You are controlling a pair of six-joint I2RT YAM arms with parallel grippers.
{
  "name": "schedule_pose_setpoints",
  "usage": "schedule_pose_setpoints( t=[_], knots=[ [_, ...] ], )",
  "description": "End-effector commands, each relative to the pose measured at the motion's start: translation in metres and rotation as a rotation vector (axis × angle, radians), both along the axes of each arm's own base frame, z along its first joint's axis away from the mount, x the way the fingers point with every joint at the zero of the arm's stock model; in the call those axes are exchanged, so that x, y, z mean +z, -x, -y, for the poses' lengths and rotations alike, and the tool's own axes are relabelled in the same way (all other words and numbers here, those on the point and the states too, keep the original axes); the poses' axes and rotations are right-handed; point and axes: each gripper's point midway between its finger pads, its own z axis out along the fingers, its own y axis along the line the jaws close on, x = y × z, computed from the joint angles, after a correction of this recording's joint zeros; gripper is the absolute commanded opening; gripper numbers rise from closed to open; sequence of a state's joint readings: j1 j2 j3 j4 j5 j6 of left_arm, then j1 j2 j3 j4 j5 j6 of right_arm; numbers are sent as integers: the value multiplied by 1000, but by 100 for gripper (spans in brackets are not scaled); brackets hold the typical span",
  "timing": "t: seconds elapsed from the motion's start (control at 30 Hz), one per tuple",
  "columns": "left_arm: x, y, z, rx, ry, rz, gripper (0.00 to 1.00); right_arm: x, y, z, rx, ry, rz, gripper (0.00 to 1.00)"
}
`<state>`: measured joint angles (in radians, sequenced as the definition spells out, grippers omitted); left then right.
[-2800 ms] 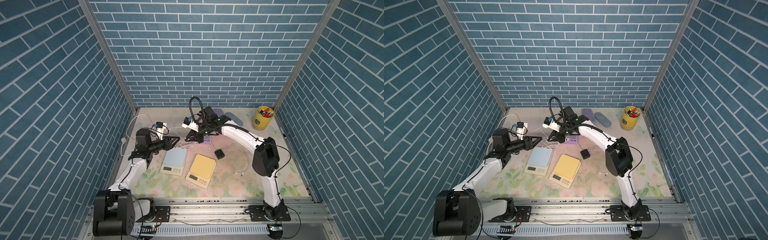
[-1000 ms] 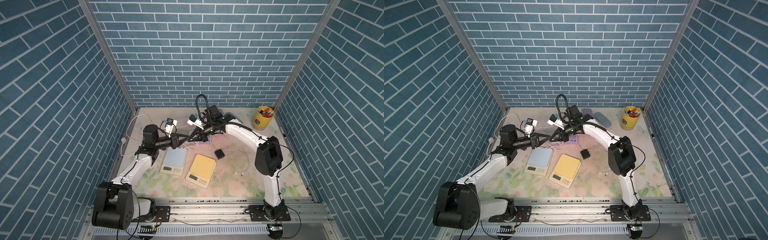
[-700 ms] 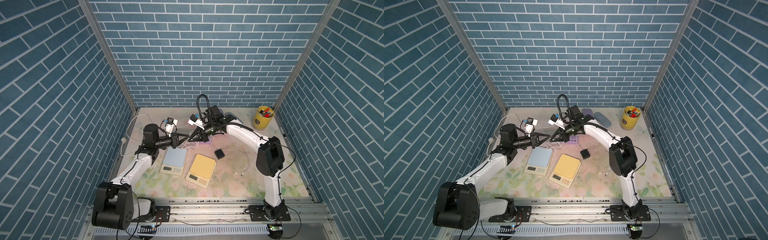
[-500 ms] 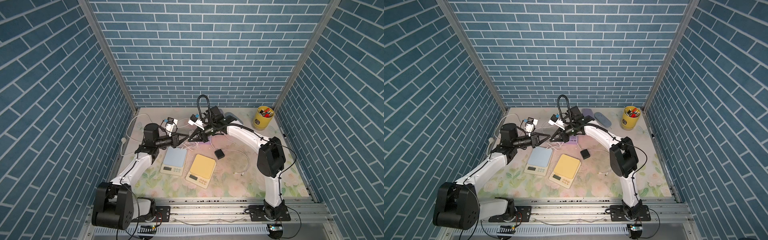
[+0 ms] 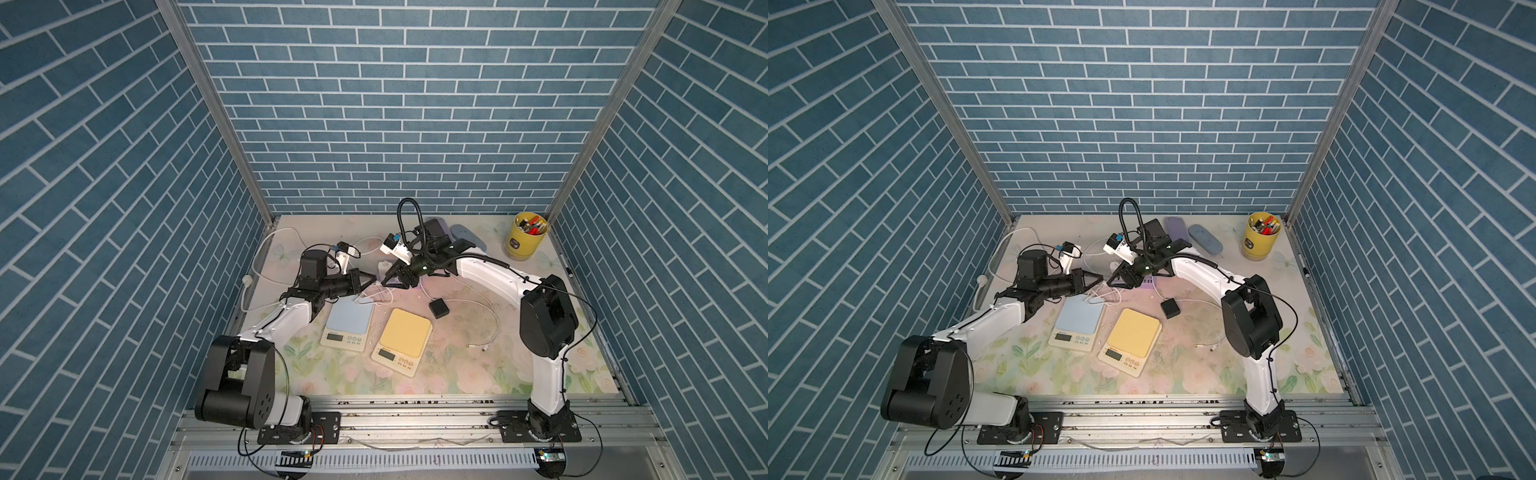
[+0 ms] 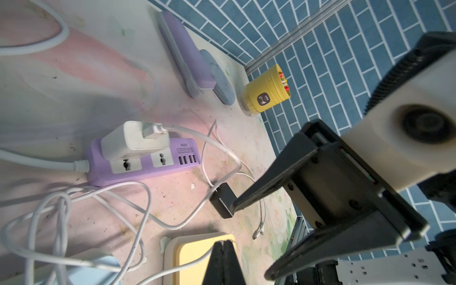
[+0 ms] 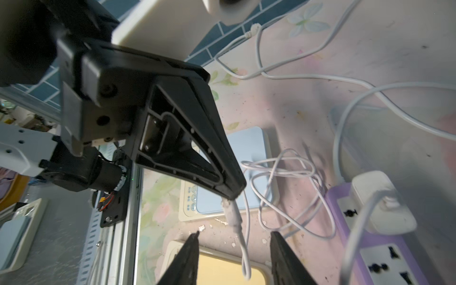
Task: Charge the electronic scale
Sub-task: Pick up the charging cable from the center of the board.
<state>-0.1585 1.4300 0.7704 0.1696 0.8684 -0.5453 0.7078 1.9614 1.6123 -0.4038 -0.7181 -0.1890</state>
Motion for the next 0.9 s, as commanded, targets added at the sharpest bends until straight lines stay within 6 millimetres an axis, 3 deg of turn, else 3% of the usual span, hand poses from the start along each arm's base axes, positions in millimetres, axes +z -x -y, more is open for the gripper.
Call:
schedule_pose_setpoints(
  t=[0.0, 0.17, 0.5, 0.67, 0.87],
  knots=[
    [-10, -4, -5, 48, -10, -59, 0, 3, -12, 9, -86, 62, 168, 48],
    [-7, -6, -4, 44, -6, -68, 0, -23, -2, 4, -52, 141, 227, 48],
    [-8, -8, -4, 47, -5, -78, 0, -33, -7, -16, -23, 152, 303, 42],
    [-7, -9, -4, 47, -1, -77, 0, -41, -8, -20, -12, 179, 312, 31],
    [-8, -10, -4, 45, 0, -83, 0, -37, -9, -26, -9, 159, 330, 17]
  ],
)
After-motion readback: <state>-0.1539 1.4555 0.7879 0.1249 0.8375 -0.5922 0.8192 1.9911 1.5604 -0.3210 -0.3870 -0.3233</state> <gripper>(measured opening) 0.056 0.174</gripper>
